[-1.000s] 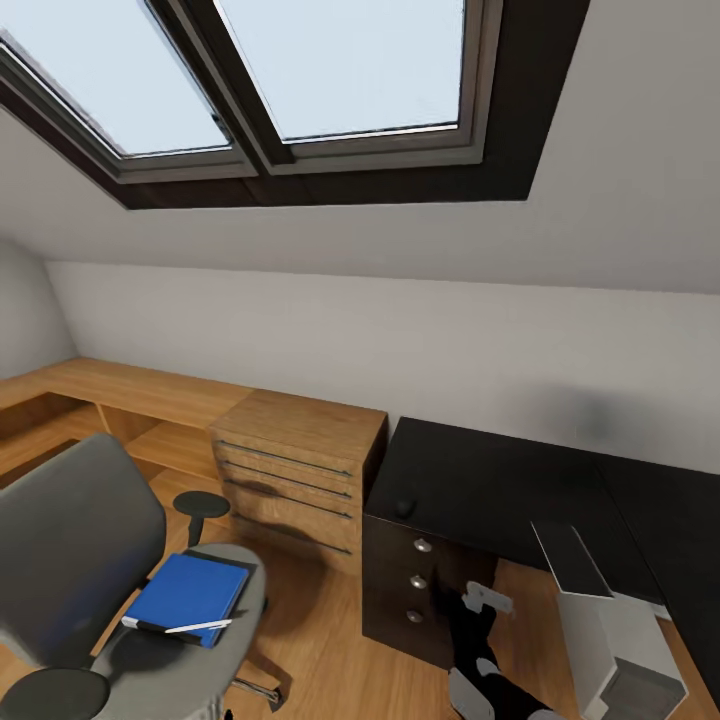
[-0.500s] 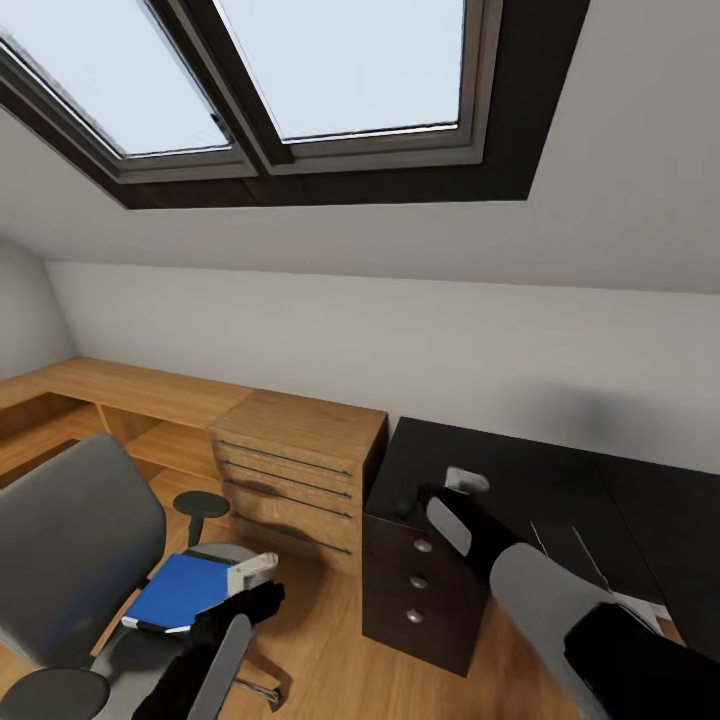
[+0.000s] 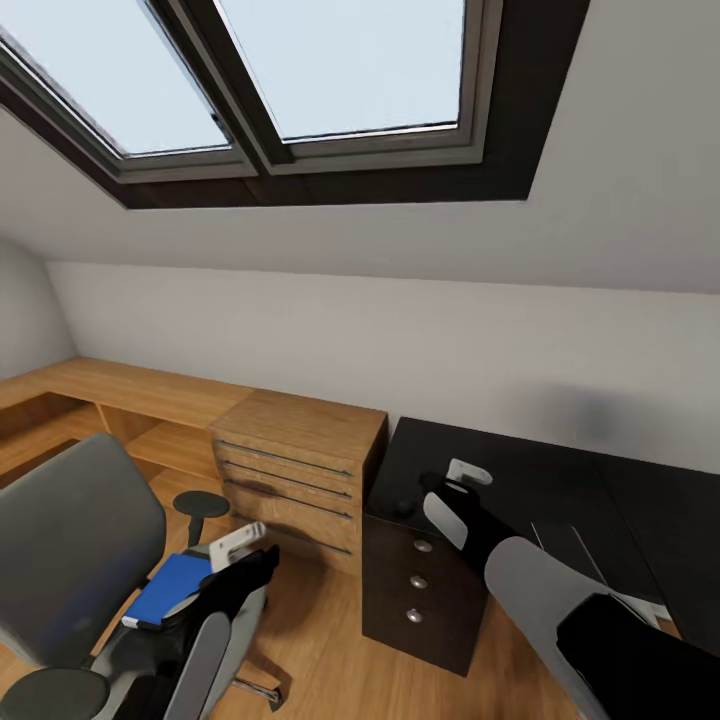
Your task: In the bedroom, organize the workspace by keeping the computer under the desk, ensuring the monitor is on the desk, placing the keyboard on the desk next to the monitor, placing the mouse on the desk next to the keyboard, moving the folder from the swivel chair onto the desk next to the mouse, stacking the notebook on top of the folder with the pen on top of the notebook, and positioning the swivel chair next to the desk.
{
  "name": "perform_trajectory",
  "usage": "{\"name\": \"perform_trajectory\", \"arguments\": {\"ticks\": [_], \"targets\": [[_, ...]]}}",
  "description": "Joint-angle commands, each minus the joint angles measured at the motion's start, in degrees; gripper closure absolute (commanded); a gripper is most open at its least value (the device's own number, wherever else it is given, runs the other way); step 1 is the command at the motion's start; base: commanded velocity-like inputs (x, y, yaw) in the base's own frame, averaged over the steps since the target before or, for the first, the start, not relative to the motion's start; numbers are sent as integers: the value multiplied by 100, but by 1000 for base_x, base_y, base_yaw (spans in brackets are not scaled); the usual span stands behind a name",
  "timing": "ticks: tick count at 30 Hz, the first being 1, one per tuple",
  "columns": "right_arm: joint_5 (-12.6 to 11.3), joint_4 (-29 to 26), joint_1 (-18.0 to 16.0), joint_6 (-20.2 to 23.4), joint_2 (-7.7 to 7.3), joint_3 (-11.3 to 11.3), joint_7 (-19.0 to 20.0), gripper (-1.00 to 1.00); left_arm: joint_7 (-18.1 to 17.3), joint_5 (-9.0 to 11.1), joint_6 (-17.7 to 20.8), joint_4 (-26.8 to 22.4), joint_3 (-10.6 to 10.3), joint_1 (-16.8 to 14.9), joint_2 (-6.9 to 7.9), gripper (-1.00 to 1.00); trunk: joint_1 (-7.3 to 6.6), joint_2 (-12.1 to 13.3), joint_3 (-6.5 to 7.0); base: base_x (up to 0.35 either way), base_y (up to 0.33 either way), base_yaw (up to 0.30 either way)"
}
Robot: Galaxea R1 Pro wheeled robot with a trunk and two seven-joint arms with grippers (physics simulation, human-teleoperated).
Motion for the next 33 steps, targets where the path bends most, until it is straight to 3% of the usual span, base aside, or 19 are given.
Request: {"name": "perform_trajectory", "arguments": {"ticks": [1, 10, 17, 21, 25, 33], "targets": [[-23, -5, -4, 28, -6, 48, -41, -100, 57, 61, 9, -28, -6, 11, 1, -100, 3, -5, -4, 0, 0, 5], [-8, 24, -4, 28, -16, 47, -42, -100, 57, 66, 14, -103, -20, 57, 2, -100, 3, -5, -43, 85, 0, 137], [-6, 35, -4, 33, -17, 54, -42, -100, 57, 68, 20, -88, -419, 59, 7, -100, 3, -5, -84, 292, 0, 198], [-6, 40, -4, 40, -17, 55, -38, -100, 57, 75, 28, -17, -509, 59, 3, -100, 3, -5, -108, 315, -22, 202], [29, 44, -4, 59, -18, 63, -31, -100, 63, 78, 32, 23, -738, 59, 9, -100, 3, -5, -118, 303, -60, 87], [236, 56, 5, 61, -22, 90, -4, -100, 57, 101, 22, 21, -796, 71, 19, -100, 3, -5, -122, 289, -44, 14]]}}
